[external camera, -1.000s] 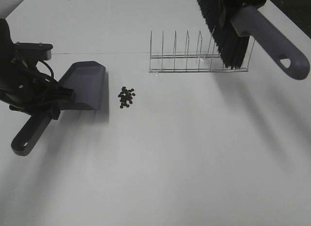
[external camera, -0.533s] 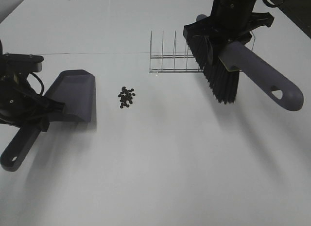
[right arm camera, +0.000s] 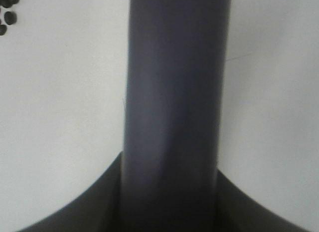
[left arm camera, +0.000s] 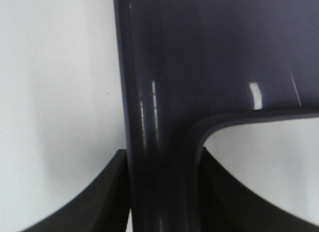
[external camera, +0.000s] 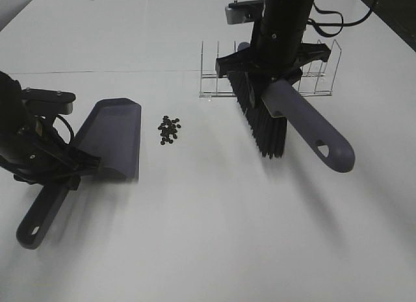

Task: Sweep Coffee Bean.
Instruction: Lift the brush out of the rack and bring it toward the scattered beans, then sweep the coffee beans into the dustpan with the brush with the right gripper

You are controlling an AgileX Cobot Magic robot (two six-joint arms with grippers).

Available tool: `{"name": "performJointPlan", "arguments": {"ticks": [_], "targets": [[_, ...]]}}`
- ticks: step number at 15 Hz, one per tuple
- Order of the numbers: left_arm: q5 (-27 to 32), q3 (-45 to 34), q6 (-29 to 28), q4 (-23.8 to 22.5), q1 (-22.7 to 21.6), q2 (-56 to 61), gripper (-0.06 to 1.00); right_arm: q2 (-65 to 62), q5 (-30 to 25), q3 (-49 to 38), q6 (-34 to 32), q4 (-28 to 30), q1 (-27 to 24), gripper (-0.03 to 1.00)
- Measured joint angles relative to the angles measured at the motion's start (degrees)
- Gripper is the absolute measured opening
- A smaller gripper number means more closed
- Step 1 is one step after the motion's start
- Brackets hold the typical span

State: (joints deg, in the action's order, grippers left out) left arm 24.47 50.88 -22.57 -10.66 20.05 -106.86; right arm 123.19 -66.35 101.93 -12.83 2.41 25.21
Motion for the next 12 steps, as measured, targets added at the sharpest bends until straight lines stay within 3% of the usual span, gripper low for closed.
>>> {"name": "performJointPlan", "arguments": {"ticks": [3, 7, 10, 12], "targets": [[-1.60, 0.00, -1.15, -0.46, 2.18, -3.21, 0.36, 4.18, 0.86, 0.00, -1.72, 0.06, 0.23, 0.29], [-2.52, 0.11, -2.86, -0.52, 3.55, -4.07, 0.36, 9.05, 1.72, 0.63, -4.47, 5.27, 4.58, 0.29], [-2.58, 0.23, -2.98, -0.46, 3.55, -4.18, 0.36, 14.27, -1.89, 7.91, -4.81, 9.80, 9.97, 0.29], [-2.69, 0.23, -3.15, -0.46, 3.55, -4.18, 0.36, 21.83, -4.18, 18.96, -4.24, 11.75, 14.73, 0.29]]}}
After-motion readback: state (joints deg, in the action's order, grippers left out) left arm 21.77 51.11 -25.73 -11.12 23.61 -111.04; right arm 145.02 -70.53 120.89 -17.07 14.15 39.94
